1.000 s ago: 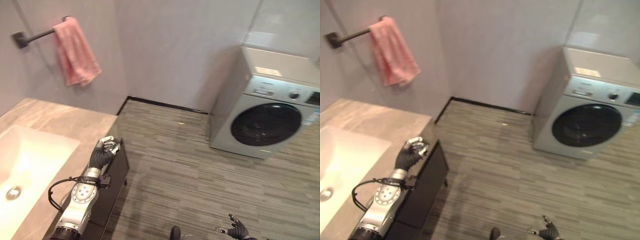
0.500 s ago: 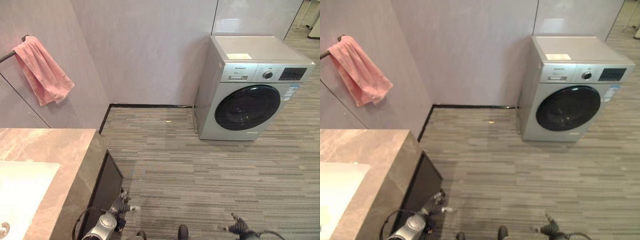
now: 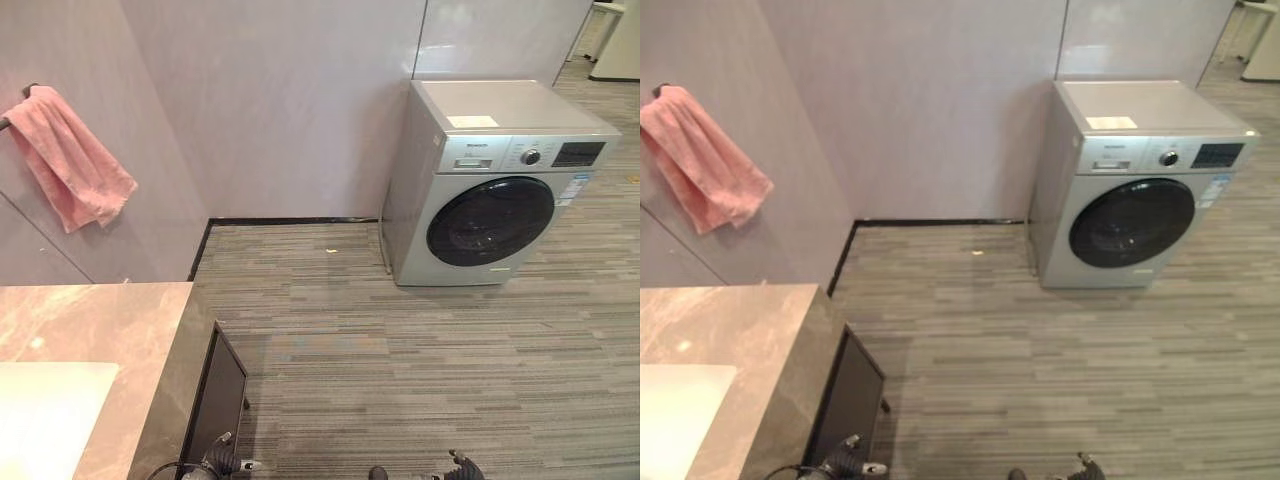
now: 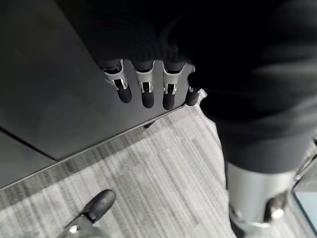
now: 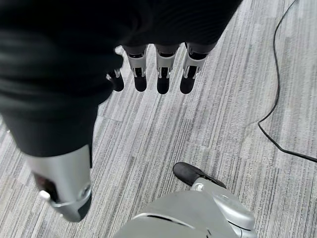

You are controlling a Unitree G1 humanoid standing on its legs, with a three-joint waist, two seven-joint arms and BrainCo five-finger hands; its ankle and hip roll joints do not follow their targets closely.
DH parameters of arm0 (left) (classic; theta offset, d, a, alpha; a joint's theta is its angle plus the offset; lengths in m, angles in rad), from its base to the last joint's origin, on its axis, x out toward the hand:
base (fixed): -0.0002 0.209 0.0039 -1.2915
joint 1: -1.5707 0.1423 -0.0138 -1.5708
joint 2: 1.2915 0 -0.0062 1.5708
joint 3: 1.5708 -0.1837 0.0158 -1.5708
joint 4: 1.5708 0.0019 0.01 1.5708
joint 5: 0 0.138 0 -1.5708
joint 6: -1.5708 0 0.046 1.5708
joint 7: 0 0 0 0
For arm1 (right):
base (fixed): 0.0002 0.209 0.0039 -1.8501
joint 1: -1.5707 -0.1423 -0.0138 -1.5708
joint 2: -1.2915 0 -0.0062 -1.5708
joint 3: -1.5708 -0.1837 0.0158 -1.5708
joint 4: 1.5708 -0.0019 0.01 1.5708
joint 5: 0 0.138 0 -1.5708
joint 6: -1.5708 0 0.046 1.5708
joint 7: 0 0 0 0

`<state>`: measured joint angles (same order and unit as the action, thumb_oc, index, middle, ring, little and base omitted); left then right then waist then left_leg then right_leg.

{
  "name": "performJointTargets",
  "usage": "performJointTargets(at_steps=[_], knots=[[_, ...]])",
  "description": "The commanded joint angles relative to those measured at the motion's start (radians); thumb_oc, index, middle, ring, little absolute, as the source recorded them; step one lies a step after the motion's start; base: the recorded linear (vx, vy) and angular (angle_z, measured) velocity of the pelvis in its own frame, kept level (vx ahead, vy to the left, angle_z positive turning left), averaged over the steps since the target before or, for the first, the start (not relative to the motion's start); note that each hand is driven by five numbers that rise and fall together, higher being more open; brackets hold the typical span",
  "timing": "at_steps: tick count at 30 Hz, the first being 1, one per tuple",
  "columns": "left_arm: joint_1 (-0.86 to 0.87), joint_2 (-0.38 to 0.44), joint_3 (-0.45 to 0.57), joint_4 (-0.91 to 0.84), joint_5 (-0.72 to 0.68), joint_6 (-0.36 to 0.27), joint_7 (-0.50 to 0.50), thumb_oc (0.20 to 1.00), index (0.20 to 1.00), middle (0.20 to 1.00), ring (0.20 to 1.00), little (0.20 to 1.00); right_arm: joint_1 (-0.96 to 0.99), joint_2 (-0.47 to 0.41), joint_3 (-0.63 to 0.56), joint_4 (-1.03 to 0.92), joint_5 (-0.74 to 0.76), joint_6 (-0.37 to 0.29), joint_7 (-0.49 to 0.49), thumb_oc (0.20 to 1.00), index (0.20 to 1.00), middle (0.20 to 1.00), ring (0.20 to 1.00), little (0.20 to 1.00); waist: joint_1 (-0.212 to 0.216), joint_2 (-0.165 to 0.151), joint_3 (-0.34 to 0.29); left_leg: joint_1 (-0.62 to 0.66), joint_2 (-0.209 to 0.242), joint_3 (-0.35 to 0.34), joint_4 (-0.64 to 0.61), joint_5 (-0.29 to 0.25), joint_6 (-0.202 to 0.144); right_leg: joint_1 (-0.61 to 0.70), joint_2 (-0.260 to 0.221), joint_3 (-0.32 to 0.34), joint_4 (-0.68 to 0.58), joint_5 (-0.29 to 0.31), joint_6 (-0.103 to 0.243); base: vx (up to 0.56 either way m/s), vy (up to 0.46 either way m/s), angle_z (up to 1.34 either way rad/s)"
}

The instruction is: Put brush and paste in cup on sink, flatten towel.

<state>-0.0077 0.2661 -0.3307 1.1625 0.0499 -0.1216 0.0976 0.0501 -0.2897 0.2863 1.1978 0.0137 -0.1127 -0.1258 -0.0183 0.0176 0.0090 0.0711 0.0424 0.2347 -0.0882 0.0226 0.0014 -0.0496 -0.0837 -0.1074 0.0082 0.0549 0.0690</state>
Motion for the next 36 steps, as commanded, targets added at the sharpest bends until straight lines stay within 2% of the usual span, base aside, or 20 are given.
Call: performJointTargets(at_steps=[1,11,16,17,22,23,28,30,31,32,33,34,35,36], knots=[[-0.053,0.003,0.027,0.035,0.022,-0.019,0.014,1.000,1.000,1.000,1.000,1.000,-0.053,-0.024,0.013,0.008,-0.025,-0.023,0.012,1.000,1.000,1.000,1.000,1.000,-0.017,-0.027,0.020,0.014,0.001,-0.022,0.028,-0.008,-0.016,0.029,-0.024,0.037,0.071,-0.023,0.065,0.02,-0.016,-0.18],[-0.055,-0.009,0.020,0.022,0.009,-0.023,0.016,1.000,1.000,1.000,1.000,1.000,-0.038,-0.014,0.021,0.035,-0.028,-0.022,0.021,1.000,1.000,1.000,1.000,1.000,-0.022,-0.031,0.013,0.013,0.006,-0.030,0.041,-0.005,-0.022,0.035,-0.016,0.035,0.065,-0.019,0.062,0.01,-0.008,-0.07],[-0.056,0.002,0.006,-0.063,-0.011,-0.032,0.031,1.000,1.000,1.000,1.000,1.000,-0.050,-0.023,0.022,-0.009,0.001,-0.033,0.017,1.000,1.000,1.000,1.000,1.000,-0.021,-0.035,0.047,-0.036,0.009,-0.043,0.159,-0.053,-0.015,-0.002,-0.021,0.038,0.157,-0.055,0.059,-0.07,-0.002,0.02],[-0.050,0.031,-0.008,-0.223,-0.025,-0.042,0.050,1.000,1.000,1.000,1.000,1.000,-0.046,-0.037,-0.002,-0.142,0.085,-0.053,0.016,1.000,1.000,1.000,1.000,1.000,-0.025,-0.037,0.080,-0.066,0.011,-0.049,0.222,-0.087,-0.007,-0.040,-0.025,0.038,0.244,-0.079,0.059,-0.08,0.008,0.05],[-0.042,0.057,-0.005,-0.356,-0.074,-0.041,0.055,1.000,1.000,1.000,1.000,1.000,-0.032,-0.049,-0.042,-0.214,0.154,-0.065,0.011,1.000,1.000,1.000,1.000,1.000,-0.022,-0.041,0.122,-0.133,0.013,-0.064,0.342,-0.140,-0.003,-0.091,-0.042,0.017,0.343,-0.115,0.061,-0.07,0.008,0.11],[-0.047,0.045,-0.004,-0.345,-0.097,-0.039,0.051,1.000,1.000,1.000,1.000,1.000,-0.045,-0.048,-0.042,-0.206,0.147,-0.059,0.006,1.000,1.000,1.000,1.000,1.000,-0.018,-0.041,0.114,-0.128,0.002,-0.066,0.324,-0.142,0.010,-0.085,-0.049,0.017,0.324,-0.098,0.066,0.04,0.050,0.25],[-0.037,0.043,-0.003,-0.336,-0.092,-0.037,0.047,1.000,1.000,1.000,1.000,1.000,-0.040,-0.057,-0.042,-0.216,0.132,-0.056,0.007,1.000,1.000,1.000,1.000,1.000,-0.017,-0.040,0.103,-0.107,-0.013,-0.053,0.282,-0.131,0.020,-0.081,-0.057,0.024,0.299,-0.059,0.081,0.04,0.080,-0.04],[-0.033,0.042,0.006,-0.326,-0.090,-0.035,0.045,1.000,1.000,1.000,1.000,1.000,-0.043,-0.057,-0.063,-0.207,0.148,-0.053,0.004,1.000,1.000,1.000,1.000,1.000,-0.011,-0.035,0.116,-0.084,-0.035,-0.044,0.223,-0.119,0.041,-0.122,-0.082,0.022,0.368,0.015,0.113,-0.02,0.170,-0.09],[-0.031,0.041,0.005,-0.325,-0.086,-0.032,0.045,1.000,1.000,1.000,1.000,1.000,-0.041,-0.056,-0.075,-0.208,0.167,-0.051,0.004,1.000,1.000,1.000,1.000,1.000,-0.011,-0.033,0.129,-0.067,-0.049,-0.047,0.206,-0.116,0.051,-0.145,-0.098,0.028,0.430,0.073,0.129,-0.02,0.108,-0.11],[-0.032,0.041,0.005,-0.324,-0.086,-0.032,0.045,1.000,1.000,1.000,1.000,1.000,-0.041,-0.056,-0.075,-0.208,0.167,-0.051,0.004,1.000,1.000,1.000,1.000,1.000,-0.010,-0.033,0.126,-0.069,-0.048,-0.045,0.205,-0.113,0.051,-0.148,-0.097,0.029,0.427,0.077,0.128,0.03,0.194,-0.08],[-0.025,0.042,0.005,-0.329,-0.073,-0.025,0.044,1.000,1.000,1.000,1.000,1.000,-0.029,-0.053,-0.093,-0.211,0.186,-0.048,0.008,1.000,1.000,1.000,1.000,1.000,-0.013,-0.024,0.141,-0.032,-0.065,-0.051,0.170,-0.111,0.067,-0.193,-0.117,0.041,0.521,0.184,0.136,0.03,0.128,-0.17],[-0.025,0.042,0.005,-0.329,-0.073,-0.024,0.044,1.000,1.000,1.000,1.000,1.000,-0.029,-0.053,-0.093,-0.212,0.186,-0.048,0.008,1.000,1.000,1.000,1.000,1.000,-0.011,-0.025,0.141,-0.030,-0.067,-0.049,0.168,-0.110,0.067,-0.194,-0.117,0.043,0.523,0.184,0.137,0.12,0.269,-0.20],[-0.025,0.048,0.007,-0.326,-0.062,-0.016,0.037,1.000,1.000,1.000,1.000,1.000,-0.029,-0.048,-0.103,-0.212,0.201,-0.047,0.000,1.000,1.000,1.000,1.000,1.000,-0.018,0.000,0.162,0.006,-0.061,-0.060,0.141,-0.100,0.078,-0.255,-0.105,0.025,0.620,0.171,0.124,0.15,0.165,-0.11],[-0.022,0.047,0.007,-0.322,-0.056,-0.014,0.032,1.000,1.000,1.000,1.000,1.000,-0.028,-0.047,-0.105,-0.208,0.204,-0.048,0.001,1.000,1.000,1.000,1.000,1.000,-0.022,-0.001,0.157,0.017,-0.068,-0.059,0.132,-0.099,0.079,-0.255,-0.106,0.008,0.597,0.160,0.121,0.22,0.168,0.06]])
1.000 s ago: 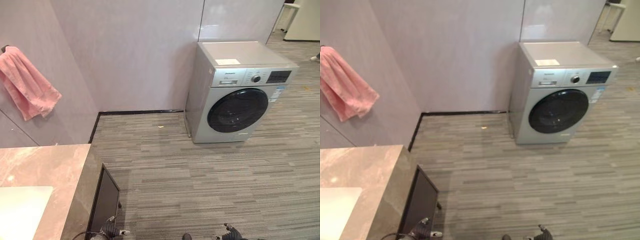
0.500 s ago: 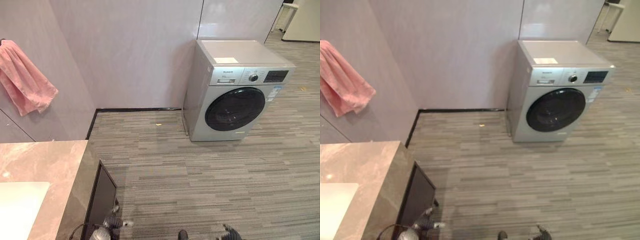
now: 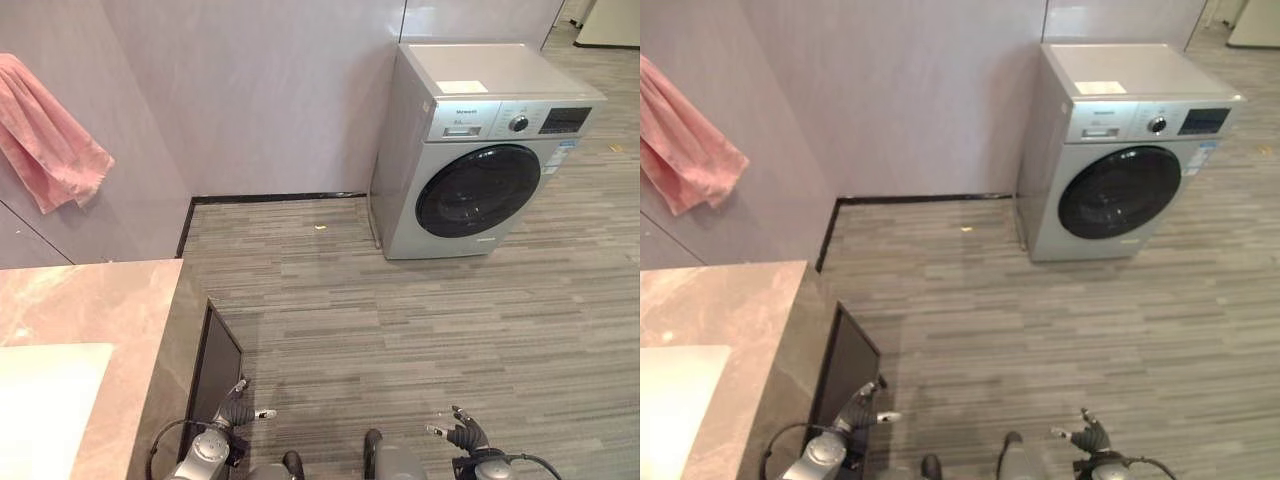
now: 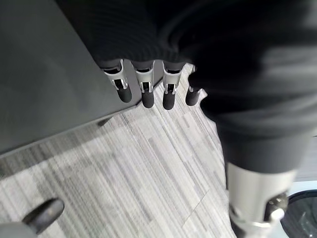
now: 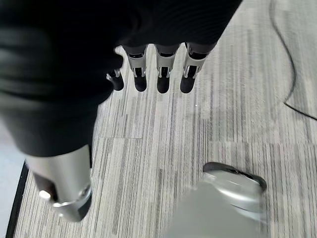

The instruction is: Put brush and paste in cup on sink, flatten towel.

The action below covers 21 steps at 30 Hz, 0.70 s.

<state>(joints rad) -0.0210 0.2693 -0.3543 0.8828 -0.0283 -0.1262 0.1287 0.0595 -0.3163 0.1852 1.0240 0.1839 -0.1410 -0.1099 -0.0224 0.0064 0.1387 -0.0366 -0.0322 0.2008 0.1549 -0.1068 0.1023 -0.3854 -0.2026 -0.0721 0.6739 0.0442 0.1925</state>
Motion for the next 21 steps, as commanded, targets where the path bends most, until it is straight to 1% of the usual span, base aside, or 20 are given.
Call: performJointTargets(at_steps=[1,2,3,4,5,6,7,8,9,10,11,12,13,15,16,17,18,19,20,21], knots=[[-0.006,0.045,0.031,-0.037,0.027,-0.010,-0.003,1.000,1.000,1.000,1.000,1.000,-0.035,-0.020,-0.006,-0.026,0.037,-0.021,-0.013,1.000,1.000,1.000,1.000,1.000,-0.020,0.008,0.021,0.133,0.000,-0.024,-0.122,0.033,-0.023,0.079,0.018,-0.039,-0.105,0.163,-0.005,0.14,0.027,0.10],[-0.005,0.045,0.031,-0.037,0.027,-0.010,-0.003,1.000,1.000,1.000,1.000,1.000,-0.035,-0.020,-0.006,-0.026,0.037,-0.021,-0.013,1.000,1.000,1.000,1.000,1.000,-0.021,0.009,0.021,0.135,0.001,-0.026,-0.124,0.033,-0.024,0.082,0.019,-0.041,-0.107,0.163,-0.005,0.13,0.004,0.01],[-0.006,0.046,0.036,-0.020,0.030,-0.009,-0.001,1.000,1.000,1.000,1.000,1.000,-0.031,-0.016,-0.004,-0.028,0.036,-0.022,-0.014,1.000,1.000,1.000,1.000,1.000,-0.019,0.004,0.017,0.143,-0.004,-0.020,-0.138,0.037,-0.027,0.078,0.019,-0.063,-0.152,0.151,-0.009,0.30,-0.073,-0.03],[-0.019,0.041,0.037,0.025,0.046,-0.009,0.008,1.000,1.000,1.000,1.000,1.000,-0.031,-0.010,0.004,-0.021,0.034,-0.024,-0.018,1.000,1.000,1.000,1.000,1.000,-0.019,-0.009,0.007,0.164,-0.007,-0.019,-0.163,0.025,-0.039,0.066,-0.002,-0.126,-0.303,0.162,-0.009,0.30,-0.072,-0.08],[-0.019,0.041,0.037,0.026,0.046,-0.010,0.008,1.000,1.000,1.000,1.000,1.000,-0.031,-0.010,0.004,-0.021,0.034,-0.024,-0.018,1.000,1.000,1.000,1.000,1.000,-0.020,-0.008,0.007,0.165,-0.005,-0.020,-0.163,0.025,-0.039,0.069,-0.001,-0.129,-0.306,0.163,-0.009,0.39,-0.122,-0.18],[-0.034,0.044,0.026,0.039,0.084,-0.008,0.018,1.000,1.000,1.000,1.000,1.000,-0.034,-0.008,0.011,-0.024,0.024,-0.022,-0.023,1.000,1.000,1.000,1.000,1.000,-0.022,-0.012,0.006,0.182,-0.005,-0.015,-0.170,0.016,-0.049,0.055,-0.003,-0.159,-0.353,0.171,-0.003,0.16,-0.052,-0.23],[-0.034,0.044,0.026,0.039,0.084,-0.008,0.018,1.000,1.000,1.000,1.000,1.000,-0.034,-0.008,0.011,-0.024,0.024,-0.021,-0.023,1.000,1.000,1.000,1.000,1.000,-0.023,-0.010,0.006,0.183,-0.003,-0.016,-0.171,0.016,-0.050,0.057,-0.002,-0.161,-0.355,0.171,-0.004,0.36,-0.121,-0.19],[-0.041,0.036,0.027,0.052,0.092,-0.005,0.021,1.000,1.000,1.000,1.000,1.000,-0.026,-0.005,0.016,-0.025,0.014,-0.018,-0.021,1.000,1.000,1.000,1.000,1.000,-0.027,-0.010,0.001,0.204,0.002,-0.021,-0.155,0.004,-0.062,0.050,0.004,-0.182,-0.385,0.166,-0.006,0.33,-0.136,0.01],[-0.042,0.034,0.023,0.052,0.096,-0.003,0.023,1.000,1.000,1.000,1.000,1.000,-0.018,-0.009,0.014,-0.025,0.017,-0.019,-0.019,1.000,1.000,1.000,1.000,1.000,-0.031,-0.008,-0.005,0.211,0.012,-0.028,-0.138,-0.008,-0.073,0.071,0.021,-0.184,-0.409,0.130,-0.020,0.46,-0.204,0.09],[-0.044,0.028,0.024,0.058,0.092,-0.005,0.026,1.000,1.000,1.000,1.000,1.000,-0.011,-0.010,0.016,-0.021,0.021,-0.021,-0.018,1.000,1.000,1.000,1.000,1.000,-0.033,-0.007,-0.014,0.217,0.024,-0.036,-0.117,-0.017,-0.083,0.095,0.043,-0.170,-0.423,0.090,-0.033,0.33,-0.191,0.14],[-0.051,0.025,0.020,0.059,0.089,-0.006,0.030,1.000,1.000,1.000,1.000,1.000,-0.010,-0.012,0.019,-0.019,0.027,-0.023,-0.020,1.000,1.000,1.000,1.000,1.000,-0.035,-0.008,-0.020,0.207,0.034,-0.037,-0.088,-0.017,-0.089,0.107,0.067,-0.158,-0.419,0.072,-0.051,0.20,-0.128,0.06],[-0.051,0.025,0.020,0.059,0.089,-0.006,0.030,1.000,1.000,1.000,1.000,1.000,-0.010,-0.012,0.020,-0.019,0.027,-0.023,-0.020,1.000,1.000,1.000,1.000,1.000,-0.036,-0.010,-0.022,0.204,0.032,-0.038,-0.088,-0.014,-0.089,0.106,0.066,-0.159,-0.423,0.075,-0.052,0.28,-0.240,0.27],[-0.068,0.018,0.016,0.063,0.082,-0.008,0.031,1.000,1.000,1.000,1.000,1.000,-0.010,-0.026,0.023,-0.021,0.018,-0.026,-0.026,1.000,1.000,1.000,1.000,1.000,-0.039,-0.009,-0.031,0.158,0.066,-0.042,0.043,0.039,-0.133,0.150,0.107,-0.151,-0.462,0.041,-0.086,0.29,-0.287,0.41],[-0.095,0.015,0.001,0.060,0.080,-0.009,0.034,1.000,1.000,1.000,1.000,1.000,-0.005,-0.047,0.023,-0.031,0.021,-0.033,-0.029,1.000,1.000,1.000,1.000,1.000,-0.030,-0.021,-0.013,0.045,0.108,-0.051,0.267,0.150,-0.181,0.202,0.125,-0.156,-0.493,0.020,-0.126,0.28,-0.353,0.51],[-0.106,0.018,-0.009,0.047,0.081,-0.009,0.034,1.000,1.000,1.000,1.000,1.000,-0.003,-0.059,0.022,-0.035,0.020,-0.034,-0.030,1.000,1.000,1.000,1.000,1.000,-0.025,-0.029,-0.001,0.005,0.127,-0.051,0.357,0.184,-0.195,0.221,0.126,-0.166,-0.503,0.007,-0.142,0.16,-0.269,0.32],[-0.122,0.020,-0.017,0.042,0.080,-0.007,0.037,1.000,1.000,1.000,1.000,1.000,-0.005,-0.065,0.024,-0.036,0.017,-0.033,-0.034,1.000,1.000,1.000,1.000,1.000,-0.019,-0.036,0.008,-0.026,0.134,-0.050,0.386,0.205,-0.194,0.235,0.126,-0.171,-0.509,-0.008,-0.158,0.17,-0.233,0.11],[-0.132,0.020,-0.022,0.043,0.079,-0.007,0.044,1.000,1.000,1.000,1.000,1.000,-0.006,-0.077,0.025,-0.033,0.009,-0.031,-0.042,1.000,1.000,1.000,1.000,1.000,-0.017,-0.044,0.013,-0.053,0.155,-0.028,0.410,0.221,-0.195,0.252,0.123,-0.181,-0.514,-0.021,-0.165,0.28,-0.200,0.01],[-0.152,0.018,-0.025,0.038,0.070,-0.006,0.049,1.000,1.000,1.000,1.000,1.000,-0.004,-0.090,0.019,-0.034,-0.008,-0.024,-0.054,1.000,1.000,1.000,1.000,1.000,-0.009,-0.042,0.019,-0.111,0.175,0.005,0.349,0.193,-0.186,0.296,0.121,-0.198,-0.532,-0.043,-0.165,0.34,-0.152,0.13],[-0.157,0.017,-0.020,0.046,0.063,-0.006,0.051,1.000,1.000,1.000,1.000,1.000,-0.004,-0.092,0.014,-0.028,-0.011,-0.024,-0.058,1.000,1.000,1.000,1.000,1.000,-0.006,-0.043,0.017,-0.148,0.164,0.020,0.295,0.174,-0.178,0.317,0.118,-0.201,-0.552,-0.046,-0.156,0.37,-0.076,0.40],[-0.154,0.012,-0.011,0.059,0.054,-0.007,0.057,1.000,1.000,1.000,1.000,1.000,-0.003,-0.095,0.005,-0.018,-0.007,-0.025,-0.060,1.000,1.000,1.000,1.000,1.000,-0.002,-0.040,0.013,-0.174,0.160,0.036,0.218,0.168,-0.171,0.333,0.116,-0.202,-0.566,-0.051,-0.146,0.28,0.006,0.62]])
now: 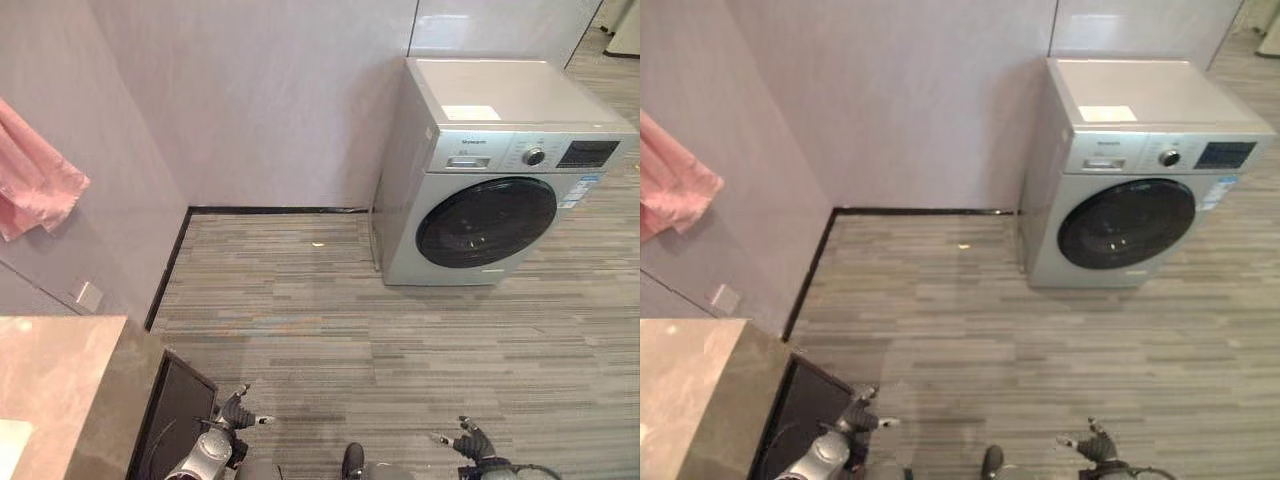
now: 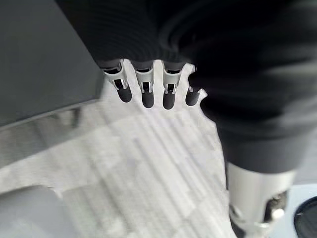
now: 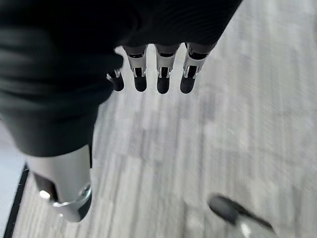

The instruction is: Put brush and paste in cup on sink, flatten towel.

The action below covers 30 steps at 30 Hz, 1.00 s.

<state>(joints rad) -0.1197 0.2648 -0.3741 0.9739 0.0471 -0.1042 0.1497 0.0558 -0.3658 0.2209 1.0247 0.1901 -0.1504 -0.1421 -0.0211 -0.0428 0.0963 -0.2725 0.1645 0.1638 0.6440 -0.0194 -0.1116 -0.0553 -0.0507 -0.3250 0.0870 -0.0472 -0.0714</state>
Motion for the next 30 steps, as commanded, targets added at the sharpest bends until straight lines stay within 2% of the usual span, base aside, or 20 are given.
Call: performJointTargets(at_steps=[1,2,3,6,8,10,13,14,15,16,17,18,20,22,23,24,25,26,29,30], knots=[[-0.053,0.013,0.014,-0.027,-0.027,-0.029,0.039,1.000,1.000,1.000,1.000,1.000,0.003,-0.046,-0.034,-0.013,-0.016,-0.015,-0.030,1.000,1.000,1.000,1.000,1.000,-0.001,0.013,0.054,0.047,-0.036,0.087,-0.344,0.087,0.044,0.010,-0.037,0.052,0.017,0.034,0.124,0.33,0.033,0.59],[-0.049,0.012,0.016,-0.024,-0.027,-0.030,0.037,1.000,1.000,1.000,1.000,1.000,0.006,-0.049,-0.032,-0.012,-0.026,-0.013,-0.030,1.000,1.000,1.000,1.000,1.000,0.001,0.019,0.052,0.030,-0.033,0.095,-0.404,0.087,0.030,0.024,-0.031,0.057,0.012,0.018,0.132,0.32,0.063,0.29],[-0.044,0.013,0.025,-0.021,-0.025,-0.030,0.041,1.000,1.000,1.000,1.000,1.000,0.013,-0.052,-0.029,-0.016,-0.042,-0.014,-0.030,1.000,1.000,1.000,1.000,1.000,0.009,0.029,0.053,0.017,-0.033,0.122,-0.529,0.178,0.024,0.032,-0.024,0.052,0.009,0.016,0.132,0.38,0.057,0.01],[-0.045,0.015,0.039,-0.004,-0.029,-0.030,0.043,1.000,1.000,1.000,1.000,1.000,0.014,-0.058,-0.012,-0.026,-0.068,-0.012,-0.024,1.000,1.000,1.000,1.000,1.000,0.016,0.033,0.057,0.004,0.000,0.134,-0.682,0.245,-0.002,0.072,-0.018,0.065,0.004,-0.013,0.145,0.32,0.053,-0.17],[-0.033,0.020,0.058,-0.005,-0.041,-0.026,0.043,1.000,1.000,1.000,1.000,1.000,0.017,-0.058,-0.004,-0.037,-0.082,-0.008,-0.022,1.000,1.000,1.000,1.000,1.000,0.025,0.039,0.055,0.003,0.025,0.179,-0.711,0.282,0.003,0.100,-0.014,0.068,0.006,-0.025,0.149,0.43,0.086,-0.19],[-0.006,0.021,0.080,0.009,-0.067,-0.029,0.034,1.000,1.000,1.000,1.000,1.000,0.011,-0.041,0.007,-0.015,-0.087,-0.005,-0.013,1.000,1.000,1.000,1.000,1.000,0.040,0.038,0.033,0.018,0.018,0.136,-0.688,0.278,0.016,0.138,-0.012,0.096,0.027,-0.061,0.153,0.44,0.095,-0.20],[0.005,0.024,0.101,0.019,-0.120,-0.039,0.025,1.000,1.000,1.000,1.000,1.000,0.002,-0.020,0.010,0.009,-0.086,-0.002,-0.001,1.000,1.000,1.000,1.000,1.000,0.053,0.024,0.025,0.010,-0.001,0.124,-0.639,0.251,0.033,0.160,-0.034,0.124,0.056,-0.076,0.160,0.35,0.128,-0.64],[0.013,0.027,0.103,0.028,-0.127,-0.043,0.016,1.000,1.000,1.000,1.000,1.000,0.010,-0.003,0.005,0.017,-0.091,0.002,0.007,1.000,1.000,1.000,1.000,1.000,0.052,0.000,0.010,0.007,-0.035,0.145,-0.588,0.210,0.058,0.171,-0.079,0.137,0.089,-0.014,0.186,0.43,0.206,-0.46],[0.013,0.027,0.103,0.028,-0.127,-0.043,0.016,1.000,1.000,1.000,1.000,1.000,0.011,-0.003,0.005,0.017,-0.091,0.002,0.007,1.000,1.000,1.000,1.000,1.000,0.053,-0.001,0.010,0.007,-0.035,0.146,-0.587,0.209,0.058,0.171,-0.080,0.138,0.089,-0.014,0.187,0.65,0.394,-0.26],[0.027,0.032,0.109,0.017,-0.156,-0.047,0.007,1.000,1.000,1.000,1.000,1.000,0.022,0.012,-0.003,0.029,-0.092,0.003,0.019,1.000,1.000,1.000,1.000,1.000,0.056,-0.018,-0.008,0.029,-0.095,0.155,-0.563,0.152,0.105,0.138,-0.134,0.174,0.196,0.129,0.220,0.36,0.241,-0.12],[0.027,0.033,0.109,0.017,-0.156,-0.047,0.007,1.000,1.000,1.000,1.000,1.000,0.022,0.012,-0.003,0.029,-0.092,0.003,0.019,1.000,1.000,1.000,1.000,1.000,0.057,-0.019,-0.009,0.028,-0.096,0.156,-0.563,0.151,0.105,0.137,-0.135,0.175,0.197,0.129,0.221,0.54,0.432,0.03],[0.035,0.038,0.099,-0.014,-0.155,-0.047,-0.005,1.000,1.000,1.000,1.000,1.000,0.027,0.019,-0.003,0.029,-0.096,0.004,0.026,1.000,1.000,1.000,1.000,1.000,0.056,-0.018,-0.006,0.067,-0.137,0.151,-0.577,0.115,0.141,0.091,-0.162,0.193,0.326,0.242,0.238,0.28,0.322,0.17],[0.035,0.053,0.098,-0.039,-0.157,-0.042,-0.003,1.000,1.000,1.000,1.000,1.000,0.018,0.023,-0.003,0.019,-0.099,0.007,0.018,1.000,1.000,1.000,1.000,1.000,0.051,-0.003,0.015,0.125,-0.161,0.149,-0.617,0.097,0.172,0.023,-0.194,0.188,0.465,0.329,0.244,0.34,0.397,0.32],[0.036,0.059,0.099,-0.045,-0.153,-0.038,-0.002,1.000,1.000,1.000,1.000,1.000,0.018,0.026,-0.006,-0.001,-0.088,0.006,0.017,1.000,1.000,1.000,1.000,1.000,0.030,0.018,0.037,0.178,-0.165,0.139,-0.650,0.085,0.183,-0.052,-0.177,0.207,0.549,0.318,0.244,0.26,0.208,0.25],[0.030,0.059,0.098,-0.040,-0.153,-0.038,-0.001,1.000,1.000,1.000,1.000,1.000,0.020,0.025,-0.003,-0.018,-0.082,0.002,0.021,1.000,1.000,1.000,1.000,1.000,0.013,0.029,0.048,0.203,-0.162,0.118,-0.664,0.087,0.182,-0.113,-0.131,0.230,0.560,0.251,0.225,0.24,0.076,0.27],[0.029,0.062,0.104,-0.029,-0.152,-0.039,0.001,1.000,1.000,1.000,1.000,1.000,0.027,0.031,-0.003,-0.024,-0.082,0.001,0.022,1.000,1.000,1.000,1.000,1.000,0.010,0.031,0.057,0.234,-0.168,0.117,-0.680,0.082,0.180,-0.142,-0.150,0.194,0.520,0.217,0.217,0.48,0.061,0.49],[0.021,0.061,0.101,-0.014,-0.146,-0.041,0.001,1.000,1.000,1.000,1.000,1.000,0.030,0.034,-0.008,-0.013,-0.099,0.003,0.004,1.000,1.000,1.000,1.000,1.000,0.007,0.032,0.047,0.261,-0.174,0.108,-0.695,0.058,0.162,-0.141,-0.206,0.161,0.413,0.186,0.232,0.31,0.014,0.48],[0.020,0.061,0.101,-0.013,-0.146,-0.042,0.001,1.000,1.000,1.000,1.000,1.000,0.029,0.035,-0.008,-0.013,-0.100,0.002,0.003,1.000,1.000,1.000,1.000,1.000,0.003,0.037,0.050,0.253,-0.165,0.112,-0.690,0.070,0.165,-0.136,-0.201,0.143,0.399,0.201,0.218,0.43,-0.114,0.52],[-0.005,0.049,0.096,0.008,-0.152,-0.053,0.008,1.000,1.000,1.000,1.000,1.000,0.037,0.044,-0.029,-0.014,-0.073,0.001,-0.008,1.000,1.000,1.000,1.000,1.000,-0.040,0.030,0.041,0.289,-0.174,0.042,-0.659,0.023,0.135,-0.185,-0.193,0.324,0.116,0.252,0.242,0.36,-0.158,0.58],[-0.004,0.049,0.096,0.008,-0.152,-0.053,0.008,1.000,1.000,1.000,1.000,1.000,0.037,0.043,-0.029,-0.014,-0.073,0.001,-0.008,1.000,1.000,1.000,1.000,1.000,-0.041,0.031,0.043,0.292,-0.173,0.041,-0.658,0.020,0.135,-0.179,-0.193,0.322,0.111,0.252,0.243,0.43,-0.194,1.01]])
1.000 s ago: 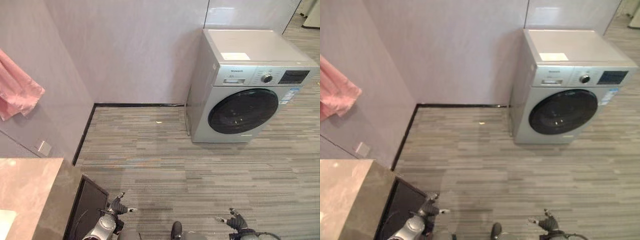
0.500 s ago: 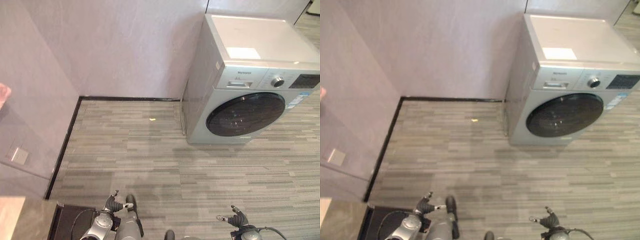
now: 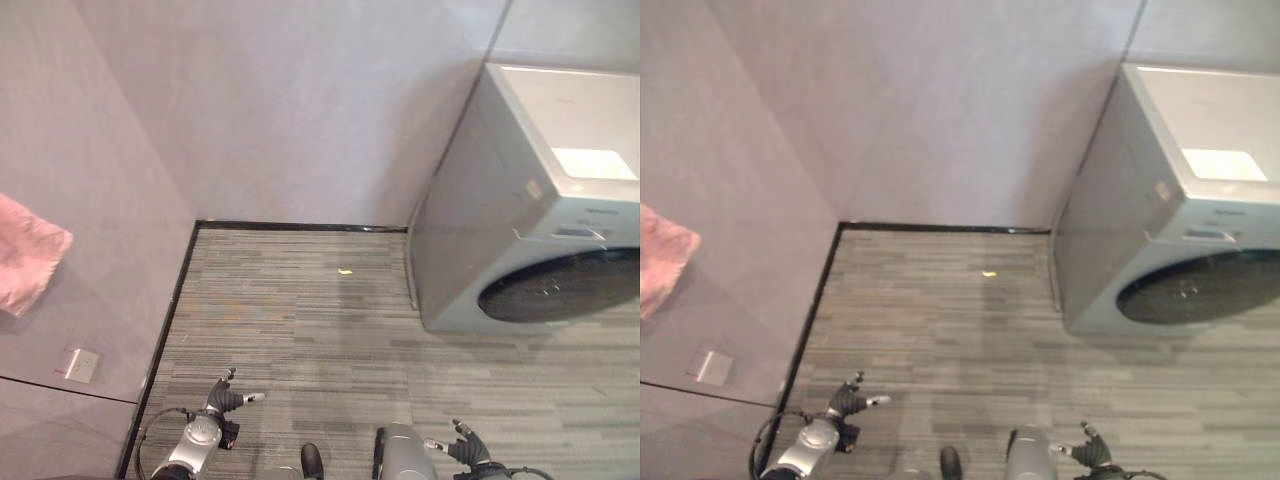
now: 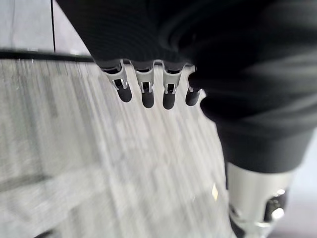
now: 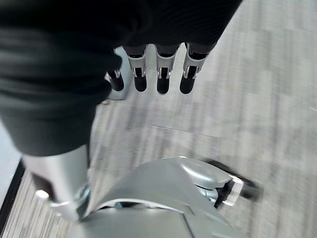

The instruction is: Put brush and paste in cup on sink, flatten towel.

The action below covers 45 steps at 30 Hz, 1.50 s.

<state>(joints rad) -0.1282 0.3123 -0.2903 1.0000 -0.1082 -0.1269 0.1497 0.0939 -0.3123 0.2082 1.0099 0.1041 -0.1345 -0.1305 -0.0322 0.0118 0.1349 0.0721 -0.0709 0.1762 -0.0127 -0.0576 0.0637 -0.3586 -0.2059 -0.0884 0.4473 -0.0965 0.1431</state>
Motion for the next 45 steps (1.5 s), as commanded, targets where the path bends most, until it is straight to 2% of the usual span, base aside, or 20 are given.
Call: performJointTargets(at_steps=[1,4,5,7,9,10,12,14,15,16,17,20,21,22,24,32,39,41,44,45], knots=[[-0.010,0.000,0.008,0.001,0.008,-0.038,0.008,1.000,1.000,1.000,1.000,1.000,0.007,-0.010,-0.018,0.003,0.019,-0.016,-0.005,1.000,1.000,1.000,1.000,1.000,-0.047,-0.035,-0.006,-0.023,0.063,-0.012,0.002,0.043,-0.057,0.103,-0.038,0.172,-0.347,0.341,0.050,0.40,-0.180,0.85],[-0.012,0.000,0.011,0.013,0.013,-0.038,0.014,1.000,1.000,1.000,1.000,1.000,0.017,-0.009,-0.020,-0.009,0.016,-0.014,0.002,1.000,1.000,1.000,1.000,1.000,-0.058,-0.044,-0.008,0.001,0.070,-0.040,0.006,0.028,-0.068,0.099,-0.049,0.182,-0.391,0.375,0.066,0.36,-0.217,0.67],[-0.002,-0.004,0.024,0.025,0.002,-0.036,0.016,1.000,1.000,1.000,1.000,1.000,0.013,-0.007,-0.015,0.013,0.012,-0.013,0.013,1.000,1.000,1.000,1.000,1.000,-0.046,-0.062,-0.016,0.039,0.081,-0.051,0.010,0.009,-0.080,0.084,-0.053,0.095,-0.412,0.386,0.077,0.36,-0.277,0.79],[0.003,-0.005,0.024,0.022,0.004,-0.033,0.013,1.000,1.000,1.000,1.000,1.000,0.014,-0.007,-0.014,0.027,0.014,-0.012,0.017,1.000,1.000,1.000,1.000,1.000,-0.046,-0.067,-0.017,0.046,0.088,-0.073,0.028,-0.010,-0.085,0.101,-0.054,0.076,-0.391,0.365,0.072,0.28,-0.237,0.53],[0.003,-0.015,0.023,0.022,-0.016,-0.033,0.012,1.000,1.000,1.000,1.000,1.000,-0.010,-0.018,0.010,0.059,0.005,-0.014,0.024,1.000,1.000,1.000,1.000,1.000,-0.047,-0.065,-0.023,0.056,0.147,-0.110,0.102,-0.005,-0.110,0.119,0.027,0.091,-0.317,0.264,0.036,0.27,-0.320,0.44],[0.003,-0.015,0.023,0.022,-0.016,-0.033,0.012,1.000,1.000,1.000,1.000,1.000,-0.010,-0.018,0.010,0.059,0.005,-0.014,0.024,1.000,1.000,1.000,1.000,1.000,-0.048,-0.064,-0.023,0.056,0.148,-0.111,0.104,-0.006,-0.111,0.120,0.028,0.090,-0.317,0.263,0.035,0.31,-0.453,0.34],[0.004,-0.018,0.025,0.021,-0.042,-0.031,0.002,1.000,1.000,1.000,1.000,1.000,-0.026,-0.047,0.010,0.075,0.009,-0.018,0.015,1.000,1.000,1.000,1.000,1.000,-0.031,-0.064,-0.023,-0.033,0.190,-0.156,0.282,0.111,-0.142,0.166,0.066,0.033,-0.307,0.222,-0.016,0.19,-0.355,0.15],[-0.001,-0.016,0.022,0.015,-0.050,-0.029,0.000,1.000,1.000,1.000,1.000,1.000,-0.029,-0.059,0.005,0.072,0.013,-0.020,0.007,1.000,1.000,1.000,1.000,1.000,-0.024,-0.071,-0.017,-0.087,0.207,-0.171,0.361,0.160,-0.146,0.187,0.075,0.020,-0.316,0.207,-0.035,0.08,-0.307,0.35],[-0.025,-0.017,0.007,0.014,-0.044,-0.025,0.000,1.000,1.000,1.000,1.000,1.000,-0.033,-0.088,-0.010,0.052,0.037,-0.024,-0.003,1.000,1.000,1.000,1.000,1.000,-0.020,-0.092,0.009,-0.180,0.220,-0.131,0.496,0.191,-0.138,0.220,0.074,-0.009,-0.328,0.191,-0.066,0.08,-0.359,0.57],[-0.026,-0.017,0.007,0.015,-0.044,-0.025,0.000,1.000,1.000,1.000,1.000,1.000,-0.033,-0.088,-0.010,0.052,0.037,-0.024,-0.003,1.000,1.000,1.000,1.000,1.000,-0.021,-0.090,0.009,-0.184,0.221,-0.134,0.501,0.189,-0.138,0.220,0.075,-0.011,-0.327,0.191,-0.067,0.11,-0.366,0.72],[-0.043,-0.014,0.001,0.023,-0.036,-0.019,0.003,1.000,1.000,1.000,1.000,1.000,-0.023,-0.101,-0.018,0.045,0.042,-0.020,-0.008,1.000,1.000,1.000,1.000,1.000,-0.028,-0.095,0.011,-0.204,0.243,-0.052,0.489,0.175,-0.138,0.243,0.080,-0.039,-0.337,0.166,-0.078,0.09,-0.158,0.56],[-0.055,-0.020,-0.001,0.034,-0.035,-0.016,0.002,1.000,1.000,1.000,1.000,1.000,-0.013,-0.099,-0.024,0.052,0.043,-0.018,-0.010,1.000,1.000,1.000,1.000,1.000,-0.027,-0.086,0.005,-0.226,0.170,-0.016,0.331,0.109,-0.118,0.262,0.077,-0.057,-0.349,0.159,-0.062,0.10,-0.057,0.67],[-0.056,-0.027,-0.006,0.050,-0.024,-0.017,0.003,1.000,1.000,1.000,1.000,1.000,0.005,-0.098,-0.039,0.047,0.053,-0.022,-0.011,1.000,1.000,1.000,1.000,1.000,-0.048,-0.072,-0.006,-0.196,0.204,0.122,0.232,0.097,-0.112,0.264,0.074,-0.085,-0.332,0.145,-0.052,0.15,0.038,0.61],[-0.064,-0.031,-0.015,0.050,-0.027,-0.015,-0.005,1.000,1.000,1.000,1.000,1.000,0.006,-0.091,-0.037,0.053,0.051,-0.020,-0.010,1.000,1.000,1.000,1.000,1.000,-0.053,-0.064,-0.010,-0.185,0.203,0.148,0.197,0.112,-0.116,0.258,0.072,-0.096,-0.313,0.139,-0.050,0.13,0.089,0.37],[-0.066,-0.034,-0.023,0.063,-0.022,-0.012,-0.005,1.000,1.000,1.000,1.000,1.000,-0.002,-0.078,-0.023,0.062,0.035,-0.013,-0.012,1.000,1.000,1.000,1.000,1.000,-0.048,-0.058,-0.019,-0.159,0.150,0.072,0.141,0.080,-0.100,0.245,0.058,-0.099,-0.288,0.145,-0.036,0.06,0.101,0.68],[-0.028,-0.035,-0.016,0.083,0.007,-0.015,-0.025,1.000,1.000,1.000,1.000,1.000,-0.020,-0.021,0.030,0.095,-0.023,0.001,0.020,1.000,1.000,1.000,1.000,1.000,-0.028,-0.060,-0.040,-0.105,0.099,0.117,0.056,0.049,-0.070,0.280,-0.009,-0.106,-0.352,0.213,0.010,0.06,0.154,0.22],[-0.001,-0.032,0.003,0.110,0.014,-0.015,-0.026,1.000,1.000,1.000,1.000,1.000,-0.035,0.007,0.048,0.129,-0.037,0.004,0.032,1.000,1.000,1.000,1.000,1.000,0.010,-0.077,-0.045,-0.074,0.042,0.089,-0.005,0.042,-0.035,0.273,-0.067,-0.102,-0.318,0.292,0.049,0.04,0.161,0.05],[0.004,-0.027,0.005,0.111,0.012,-0.016,-0.030,1.000,1.000,1.000,1.000,1.000,-0.041,0.011,0.056,0.134,-0.035,0.003,0.036,1.000,1.000,1.000,1.000,1.000,0.009,-0.077,-0.039,-0.064,0.036,0.056,-0.018,0.046,-0.026,0.250,-0.053,-0.059,-0.248,0.301,0.045,0.05,0.106,0.15],[0.008,-0.018,0.006,0.115,0.013,-0.022,-0.035,1.000,1.000,1.000,1.000,1.000,-0.044,0.011,0.071,0.135,-0.019,-0.007,0.047,1.000,1.000,1.000,1.000,1.000,-0.017,-0.071,-0.020,-0.049,0.041,-0.007,-0.030,0.058,-0.022,0.186,0.069,0.111,-0.192,0.271,0.014,0.06,0.063,0.42],[0.008,-0.018,0.006,0.115,0.013,-0.022,-0.035,1.000,1.000,1.000,1.000,1.000,-0.044,0.010,0.071,0.135,-0.018,-0.007,0.047,1.000,1.000,1.000,1.000,1.000,-0.016,-0.071,-0.020,-0.048,0.041,-0.007,-0.030,0.057,-0.022,0.184,0.069,0.112,-0.187,0.268,0.013,0.08,0.035,0.77]])
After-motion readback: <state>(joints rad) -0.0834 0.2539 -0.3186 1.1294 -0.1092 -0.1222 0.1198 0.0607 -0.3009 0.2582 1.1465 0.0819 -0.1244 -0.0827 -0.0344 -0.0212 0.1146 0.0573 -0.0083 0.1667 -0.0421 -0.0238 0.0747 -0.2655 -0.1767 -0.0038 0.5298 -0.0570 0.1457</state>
